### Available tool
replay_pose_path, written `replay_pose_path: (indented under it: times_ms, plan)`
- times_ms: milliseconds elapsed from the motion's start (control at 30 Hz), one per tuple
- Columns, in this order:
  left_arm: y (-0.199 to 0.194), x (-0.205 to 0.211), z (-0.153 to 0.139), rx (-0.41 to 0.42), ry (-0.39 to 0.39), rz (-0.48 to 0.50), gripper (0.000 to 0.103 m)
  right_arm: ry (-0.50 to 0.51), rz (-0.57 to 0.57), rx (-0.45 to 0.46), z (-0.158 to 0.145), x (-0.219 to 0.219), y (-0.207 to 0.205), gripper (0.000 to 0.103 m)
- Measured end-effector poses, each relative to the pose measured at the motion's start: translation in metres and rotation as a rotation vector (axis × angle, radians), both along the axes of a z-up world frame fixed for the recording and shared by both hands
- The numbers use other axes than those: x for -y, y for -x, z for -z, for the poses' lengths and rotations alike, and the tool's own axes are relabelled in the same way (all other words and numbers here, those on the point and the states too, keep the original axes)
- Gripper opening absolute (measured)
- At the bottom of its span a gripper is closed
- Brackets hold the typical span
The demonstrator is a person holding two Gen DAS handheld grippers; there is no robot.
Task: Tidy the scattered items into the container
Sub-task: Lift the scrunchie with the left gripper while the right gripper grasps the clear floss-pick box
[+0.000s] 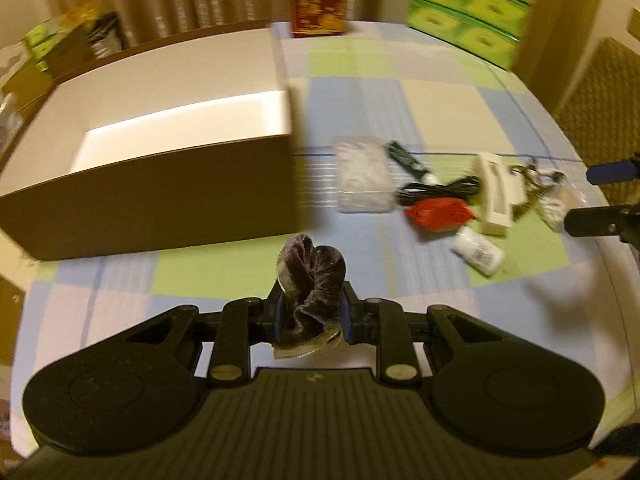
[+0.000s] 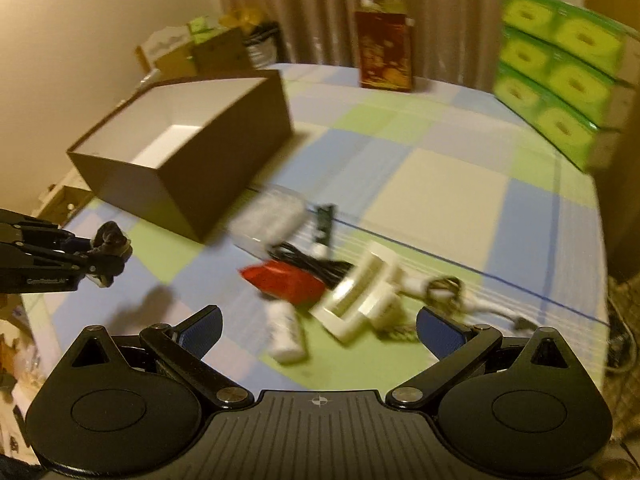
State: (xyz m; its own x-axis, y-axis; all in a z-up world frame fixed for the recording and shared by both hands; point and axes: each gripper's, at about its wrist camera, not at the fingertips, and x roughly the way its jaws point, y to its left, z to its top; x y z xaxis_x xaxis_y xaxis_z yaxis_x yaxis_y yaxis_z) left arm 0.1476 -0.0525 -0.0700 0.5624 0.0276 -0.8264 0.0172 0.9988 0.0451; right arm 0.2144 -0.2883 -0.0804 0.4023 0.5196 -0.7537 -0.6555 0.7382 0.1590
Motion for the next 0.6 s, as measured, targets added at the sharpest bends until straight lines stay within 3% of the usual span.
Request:
replay_pose_path:
  times_ms: [300,400,600]
  plan:
    - [-0.002,-0.052,-0.002,0.003,-0.023,-0.032,0.022,0.008,0.058,-0.022,0.012,-0.067,-0.009,0.101]
    - [-0.005,-0.072,-0.001,-0.001,-0.018,-0.029,0.022,0.02,0.088,-0.022,0.017,-0.085,-0.014,0.09]
    - [-0.013,-0.109,0.002,-0.008,-0.013,-0.025,0.022,0.028,0.142,-0.02,0.029,-0.12,-0.031,0.087]
